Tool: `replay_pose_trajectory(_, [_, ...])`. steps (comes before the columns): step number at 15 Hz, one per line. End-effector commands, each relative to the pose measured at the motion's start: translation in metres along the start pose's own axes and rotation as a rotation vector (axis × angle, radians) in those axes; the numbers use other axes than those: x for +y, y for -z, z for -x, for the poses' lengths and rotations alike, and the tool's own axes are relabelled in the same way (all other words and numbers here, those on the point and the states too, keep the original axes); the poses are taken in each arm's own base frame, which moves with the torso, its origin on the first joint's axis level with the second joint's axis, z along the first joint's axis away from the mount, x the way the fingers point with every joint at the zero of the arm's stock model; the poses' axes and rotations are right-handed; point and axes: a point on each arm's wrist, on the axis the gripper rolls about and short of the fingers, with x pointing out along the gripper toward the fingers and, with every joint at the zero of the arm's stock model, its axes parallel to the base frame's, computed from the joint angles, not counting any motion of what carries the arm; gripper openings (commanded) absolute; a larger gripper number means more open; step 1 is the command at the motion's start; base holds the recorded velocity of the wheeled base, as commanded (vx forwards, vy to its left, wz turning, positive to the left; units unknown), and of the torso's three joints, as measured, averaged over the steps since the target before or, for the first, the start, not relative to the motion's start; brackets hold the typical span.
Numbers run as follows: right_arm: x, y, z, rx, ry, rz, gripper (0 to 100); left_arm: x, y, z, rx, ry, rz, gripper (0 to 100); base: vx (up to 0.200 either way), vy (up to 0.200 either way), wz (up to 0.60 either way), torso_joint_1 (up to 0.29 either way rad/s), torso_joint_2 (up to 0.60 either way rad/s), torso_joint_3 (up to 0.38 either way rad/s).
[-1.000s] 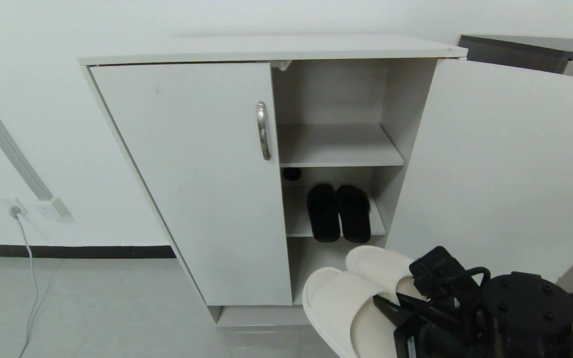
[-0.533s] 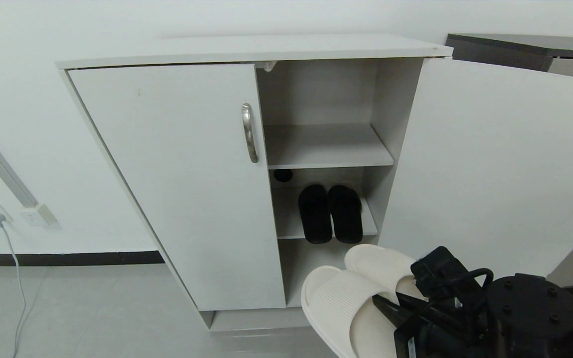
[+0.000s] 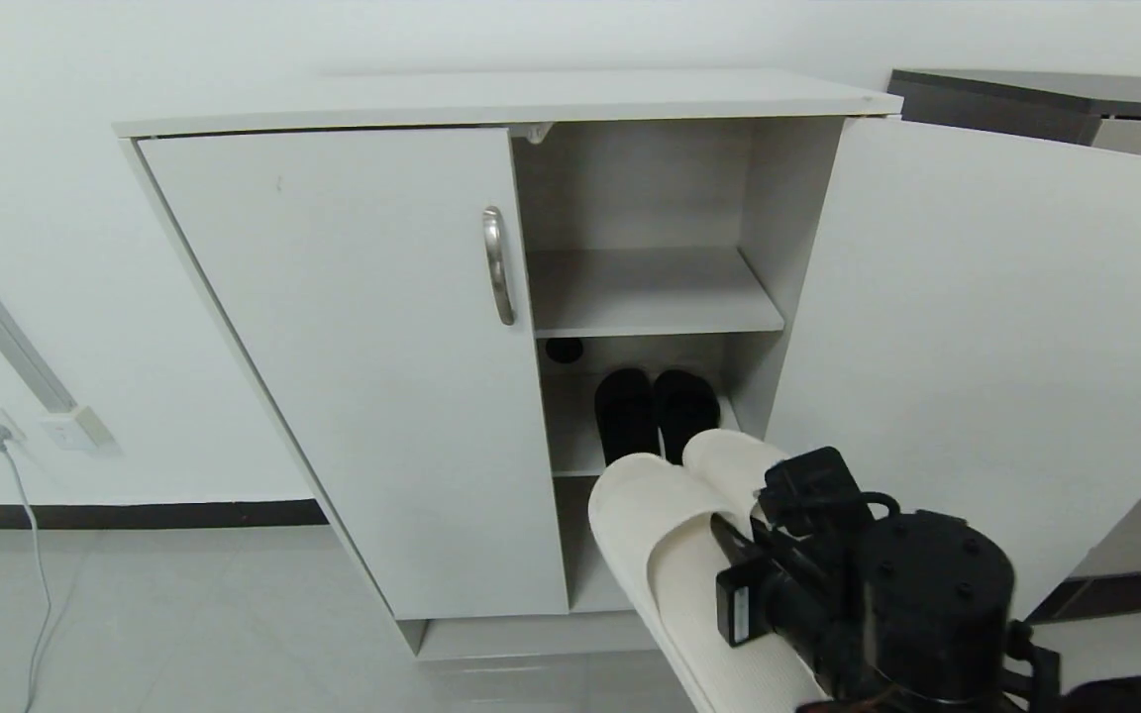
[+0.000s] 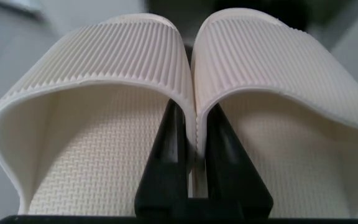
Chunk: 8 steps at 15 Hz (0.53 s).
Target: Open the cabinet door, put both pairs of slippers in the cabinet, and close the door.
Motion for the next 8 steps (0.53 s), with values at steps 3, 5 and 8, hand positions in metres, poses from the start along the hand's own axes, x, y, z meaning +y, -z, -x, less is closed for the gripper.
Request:
replay_pose_trajectory(3, [0.046, 0.030, -0.049, 0.089, 0.200, 0.110, 0, 0.000, 0.000, 0.000, 0.002, -0.001, 0.000, 0, 0.000, 0.000, 0.00, 0.000, 0.00, 0.000])
replay_pose_trajectory(5, [0.051, -0.004, -0.060, 0.124, 0.228, 0.080, 0, 0.000, 0.000, 0.000, 0.003, -0.001, 0.000, 0, 0.000, 0.000, 0.00, 0.000, 0.00, 0.000])
replay_pose_trajectory(8, [0.056, -0.070, -0.061, 0.177, 0.275, -0.072, 0, 0.000, 0.000, 0.000, 0.002, -0.001, 0.000, 0, 0.000, 0.000, 0.00, 0.000, 0.00, 0.000])
